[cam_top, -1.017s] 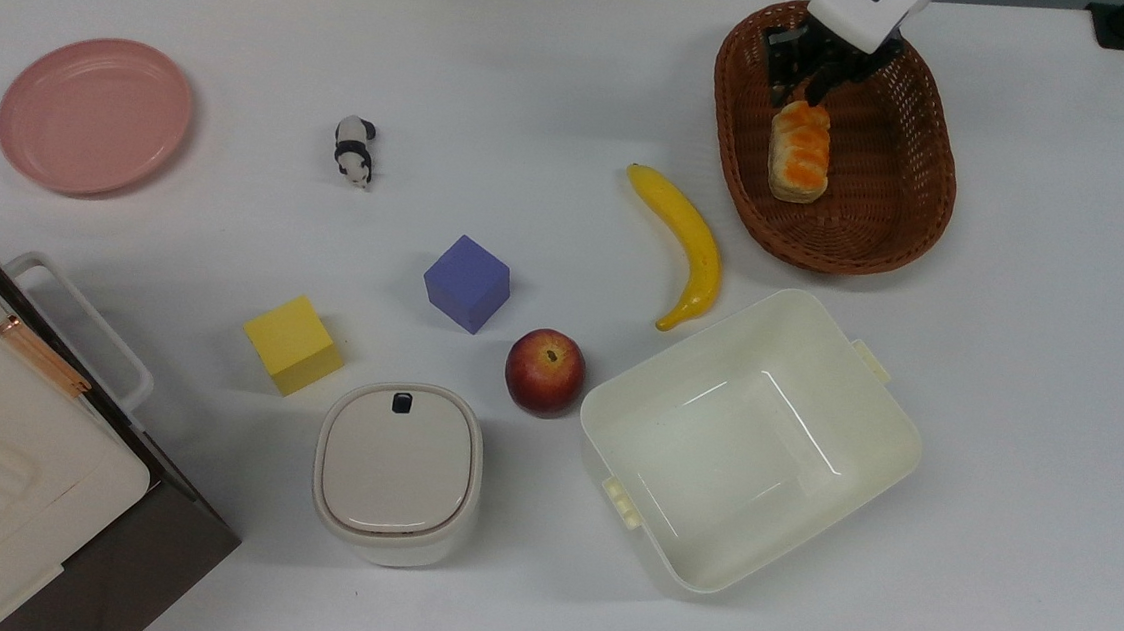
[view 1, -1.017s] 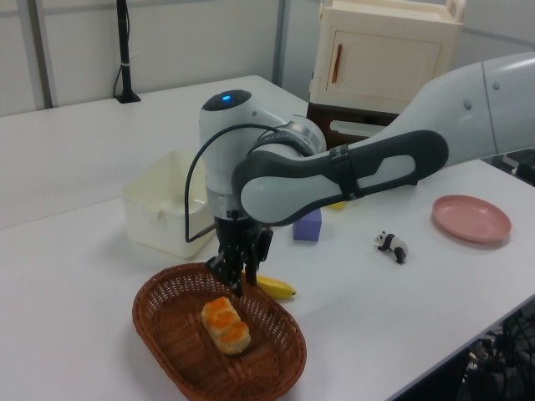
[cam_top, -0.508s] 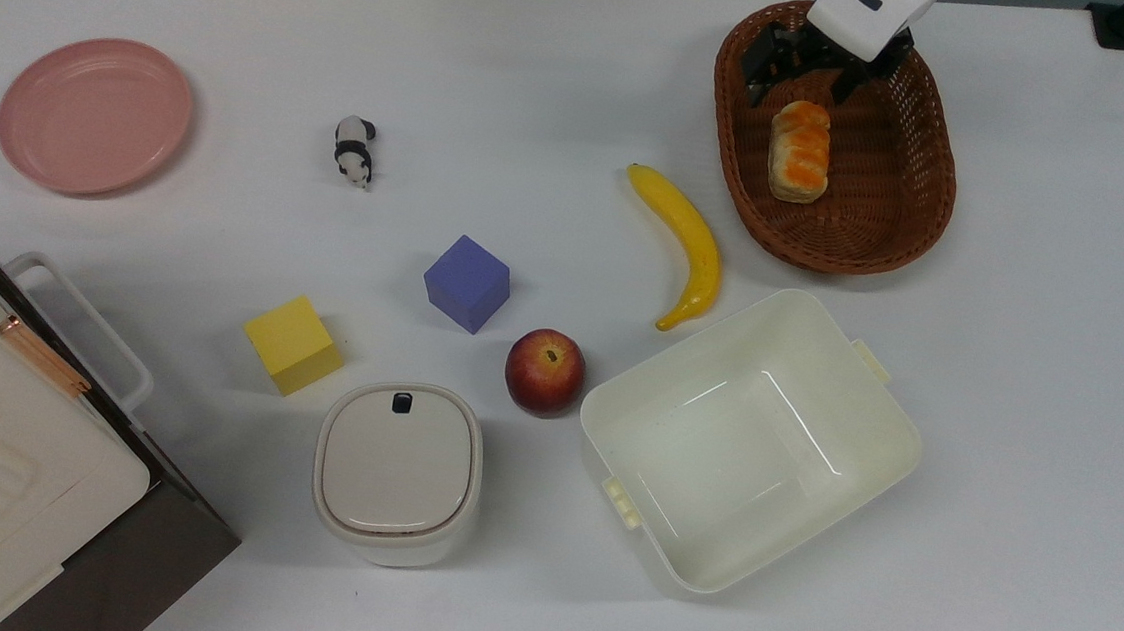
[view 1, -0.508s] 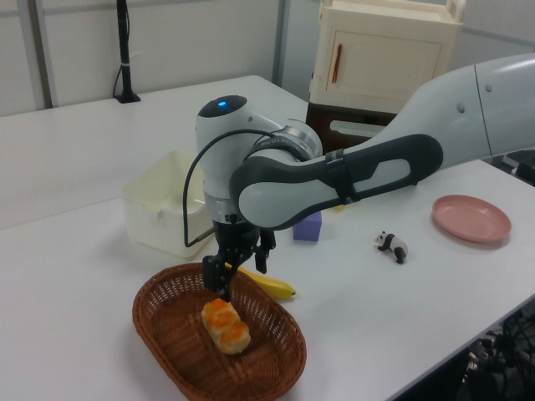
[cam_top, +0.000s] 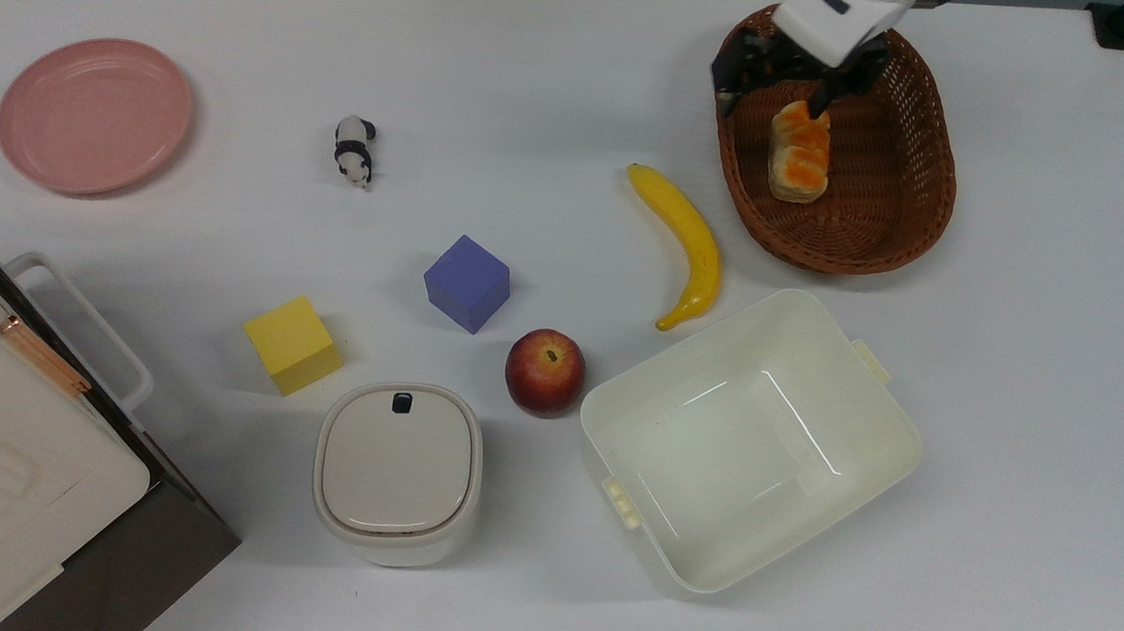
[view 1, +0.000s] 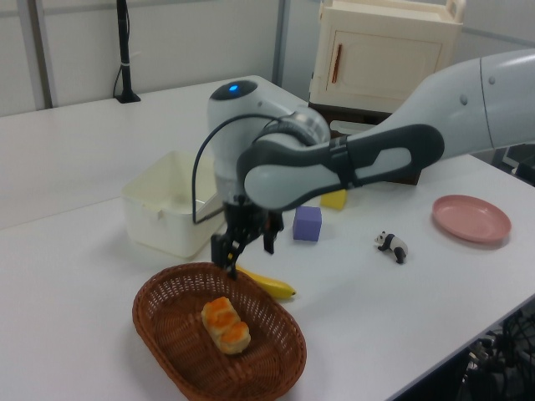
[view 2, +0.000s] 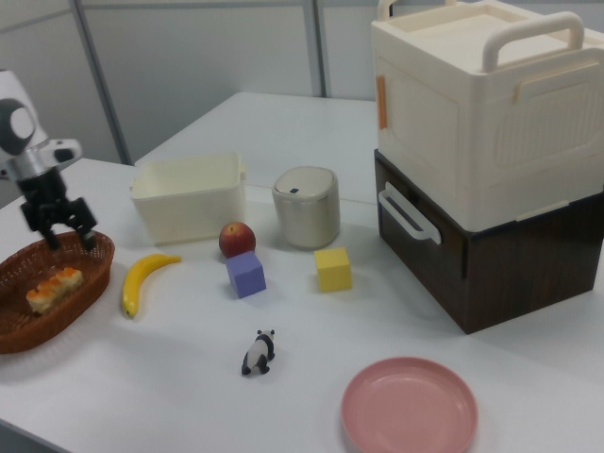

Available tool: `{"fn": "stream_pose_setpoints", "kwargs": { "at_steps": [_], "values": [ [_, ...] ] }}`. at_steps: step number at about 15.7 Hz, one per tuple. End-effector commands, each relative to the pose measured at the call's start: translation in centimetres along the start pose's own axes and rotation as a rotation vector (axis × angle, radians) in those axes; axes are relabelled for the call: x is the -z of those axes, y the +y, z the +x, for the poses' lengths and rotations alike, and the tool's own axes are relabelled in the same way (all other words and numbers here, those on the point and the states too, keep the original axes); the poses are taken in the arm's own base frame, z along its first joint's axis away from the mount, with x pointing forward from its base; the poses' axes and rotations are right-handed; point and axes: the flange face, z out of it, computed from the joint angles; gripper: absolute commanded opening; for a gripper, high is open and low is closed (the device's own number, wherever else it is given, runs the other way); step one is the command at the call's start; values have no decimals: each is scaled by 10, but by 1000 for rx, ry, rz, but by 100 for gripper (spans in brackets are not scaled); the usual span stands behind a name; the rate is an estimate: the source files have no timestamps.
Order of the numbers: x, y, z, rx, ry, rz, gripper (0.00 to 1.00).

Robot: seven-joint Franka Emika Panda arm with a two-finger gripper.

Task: Put the bread in the basket

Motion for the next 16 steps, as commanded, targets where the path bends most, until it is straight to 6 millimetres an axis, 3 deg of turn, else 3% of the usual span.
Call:
{"fn": "stream_pose_setpoints", "kwargs": {
  "at_steps": [1, 4, 6, 10, 13, 16],
  "values": [
    [39, 67, 11, -101, 63, -8, 100],
    [73, 154, 20, -211, 11, -6, 100],
    [96, 188, 18, -245, 5, 3, 100],
    [124, 253, 6, -251, -30, 113, 100],
    [129, 284, 0, -255, -49, 169, 100],
    [135, 285, -3, -256, -38, 170, 100]
  ]
}}
